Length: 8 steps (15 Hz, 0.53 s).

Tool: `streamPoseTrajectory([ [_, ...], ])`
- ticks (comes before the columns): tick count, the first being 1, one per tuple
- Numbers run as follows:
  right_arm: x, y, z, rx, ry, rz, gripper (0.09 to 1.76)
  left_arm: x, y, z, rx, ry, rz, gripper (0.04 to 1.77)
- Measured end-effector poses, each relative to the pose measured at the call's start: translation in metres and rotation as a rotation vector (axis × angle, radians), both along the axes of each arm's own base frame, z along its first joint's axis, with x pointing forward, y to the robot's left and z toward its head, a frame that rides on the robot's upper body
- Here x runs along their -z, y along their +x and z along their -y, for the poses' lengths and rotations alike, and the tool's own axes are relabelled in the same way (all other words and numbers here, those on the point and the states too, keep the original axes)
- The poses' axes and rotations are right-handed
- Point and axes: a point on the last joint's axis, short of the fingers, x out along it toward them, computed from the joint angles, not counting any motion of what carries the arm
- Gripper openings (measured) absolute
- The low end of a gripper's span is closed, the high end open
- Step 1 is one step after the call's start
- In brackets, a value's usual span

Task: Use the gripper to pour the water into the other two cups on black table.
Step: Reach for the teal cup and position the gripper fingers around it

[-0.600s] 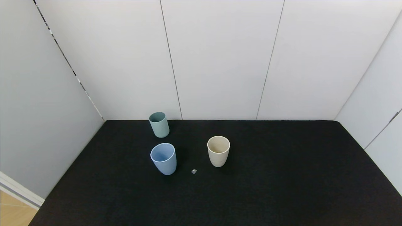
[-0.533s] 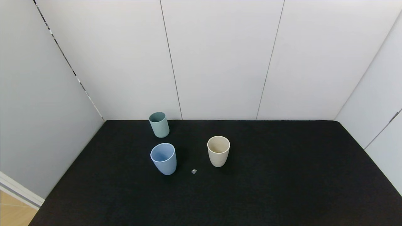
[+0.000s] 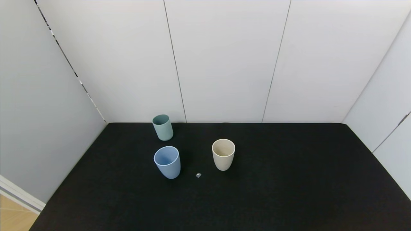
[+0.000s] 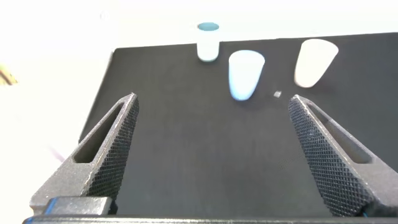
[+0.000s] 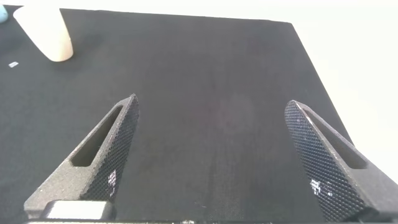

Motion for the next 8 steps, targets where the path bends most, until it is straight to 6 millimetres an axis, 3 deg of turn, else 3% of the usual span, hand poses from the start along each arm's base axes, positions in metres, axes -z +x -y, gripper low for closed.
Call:
streamPoseTrajectory([
  [4, 0.000, 0.000, 0.000, 0.000, 0.000, 0.000, 1.71, -0.048, 0.037, 0.000, 0.034, 0.002, -0.071, 1.72],
  [8, 0.000, 0.000, 0.000, 0.000, 0.000, 0.000, 1.71, -0.077, 0.113, 0.003, 0.029, 0.009, -0.133, 1.72],
])
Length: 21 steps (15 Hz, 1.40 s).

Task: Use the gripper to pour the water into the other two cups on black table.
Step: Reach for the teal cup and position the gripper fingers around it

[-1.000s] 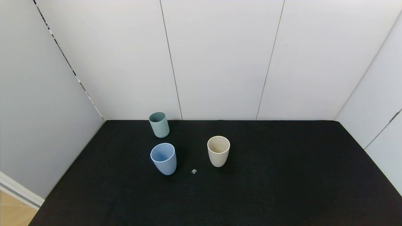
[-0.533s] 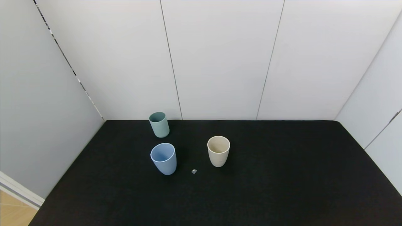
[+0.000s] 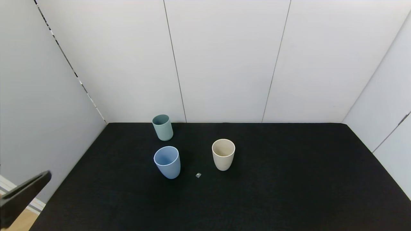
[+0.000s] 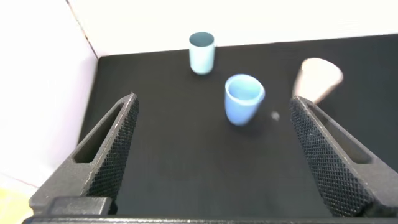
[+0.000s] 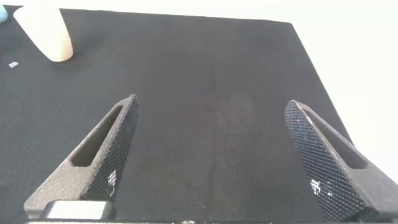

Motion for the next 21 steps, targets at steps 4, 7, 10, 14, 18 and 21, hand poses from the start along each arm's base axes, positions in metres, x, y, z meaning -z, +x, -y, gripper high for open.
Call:
streamPoseTrajectory([
  [4, 0.000, 0.000, 0.000, 0.000, 0.000, 0.000, 1.71, 0.003, 0.098, -0.005, -0.039, 0.004, -0.105, 1.72],
  [7, 0.000, 0.000, 0.000, 0.000, 0.000, 0.000, 1.71, 0.023, 0.168, -0.013, -0.050, 0.003, -0.155, 1.72],
  [10, 0.000, 0.000, 0.000, 0.000, 0.000, 0.000, 1.71, 0.051, 0.226, -0.018, -0.023, -0.006, -0.195, 1.72],
  [14, 0.000, 0.000, 0.000, 0.000, 0.000, 0.000, 1.71, 0.085, 0.274, -0.017, 0.068, -0.019, -0.254, 1.72],
  [18, 0.000, 0.000, 0.000, 0.000, -0.001, 0.000, 1.71, 0.111, 0.299, -0.011, 0.101, 0.009, -0.296, 1.72],
  [21, 0.000, 0.000, 0.000, 0.000, 0.000, 0.000, 1.71, 0.120, 0.314, -0.003, 0.123, 0.017, -0.301, 1.72],
])
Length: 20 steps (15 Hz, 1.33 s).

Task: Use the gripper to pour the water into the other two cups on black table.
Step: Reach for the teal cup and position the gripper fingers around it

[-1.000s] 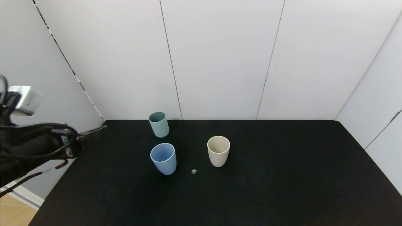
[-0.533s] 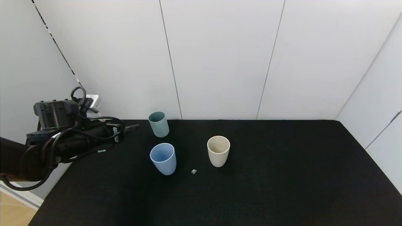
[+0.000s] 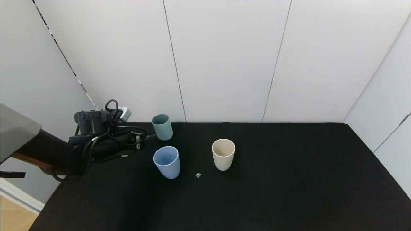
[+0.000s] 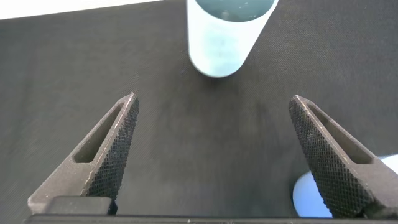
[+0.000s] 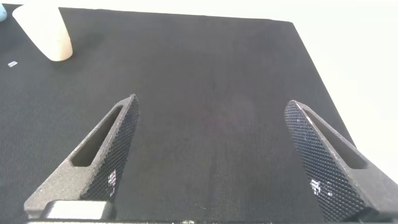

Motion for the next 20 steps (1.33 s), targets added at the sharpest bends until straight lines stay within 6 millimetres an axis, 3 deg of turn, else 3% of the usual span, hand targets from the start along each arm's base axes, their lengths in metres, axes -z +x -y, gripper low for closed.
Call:
streamPoseTrajectory([
  [10, 0.000, 0.000, 0.000, 0.000, 0.000, 0.000, 1.71, 0.019, 0.056, 0.016, 0.036, 0.003, 0.056, 1.72],
  [20, 0.000, 0.000, 0.000, -0.001, 0.000, 0.000, 1.71, 0.031, 0.095, 0.022, 0.035, 0.003, 0.111, 1.72],
])
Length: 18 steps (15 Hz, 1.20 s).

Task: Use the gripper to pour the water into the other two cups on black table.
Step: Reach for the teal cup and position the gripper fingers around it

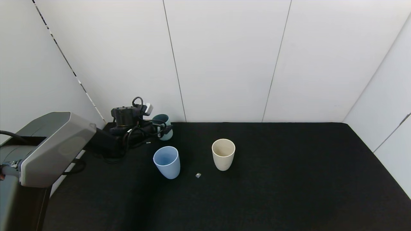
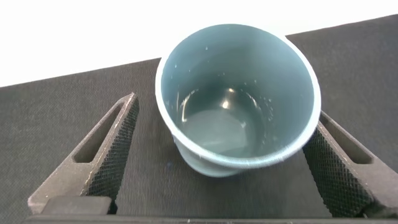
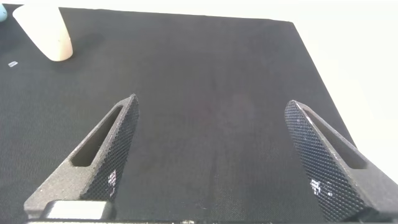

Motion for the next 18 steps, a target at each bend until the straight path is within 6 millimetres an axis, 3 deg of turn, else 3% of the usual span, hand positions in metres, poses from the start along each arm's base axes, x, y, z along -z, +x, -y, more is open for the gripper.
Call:
streamPoseTrajectory([
  [11, 0.000, 0.000, 0.000, 0.000, 0.000, 0.000, 1.71, 0.007, 0.012, -0.004, -0.010, -0.002, 0.017, 1.72],
  [12, 0.000, 0.000, 0.000, 0.000, 0.000, 0.000, 1.71, 0.007, 0.013, -0.004, -0.010, -0.002, 0.021, 1.62],
  [14, 0.000, 0.000, 0.000, 0.000, 0.000, 0.000, 1.71, 0.007, 0.013, -0.004, -0.013, -0.003, 0.026, 1.28],
  [18, 0.000, 0.000, 0.000, 0.000, 0.000, 0.000, 1.71, 0.007, 0.013, -0.005, -0.015, -0.004, 0.026, 1.18],
])
